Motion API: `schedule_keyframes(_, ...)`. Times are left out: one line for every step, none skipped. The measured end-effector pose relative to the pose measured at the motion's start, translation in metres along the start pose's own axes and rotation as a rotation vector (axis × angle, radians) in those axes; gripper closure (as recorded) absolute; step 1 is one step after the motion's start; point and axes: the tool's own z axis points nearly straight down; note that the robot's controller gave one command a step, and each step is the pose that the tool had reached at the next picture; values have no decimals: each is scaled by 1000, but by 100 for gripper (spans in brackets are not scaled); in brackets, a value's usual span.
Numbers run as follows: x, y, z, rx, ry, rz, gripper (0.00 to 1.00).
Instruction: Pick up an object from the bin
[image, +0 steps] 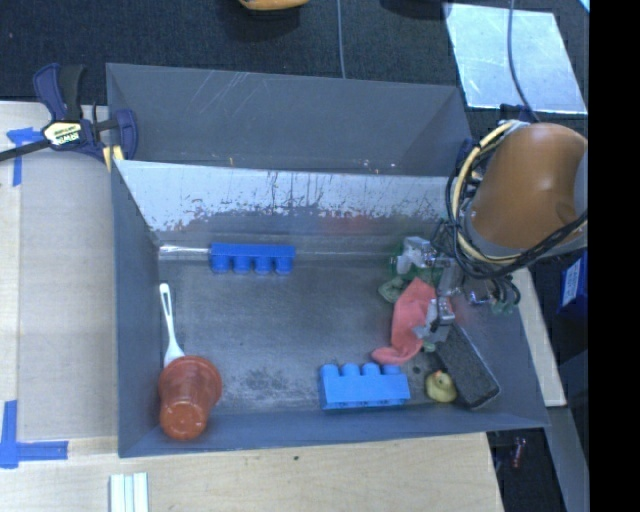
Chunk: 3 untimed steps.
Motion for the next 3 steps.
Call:
schedule_keyframes(7, -7, 43, 1, -6, -84, 0)
schedule_keyframes(7, 5, 54, 4, -12, -274, 100)
schedule_keyframes(8, 5, 54, 4, -12, -274, 100)
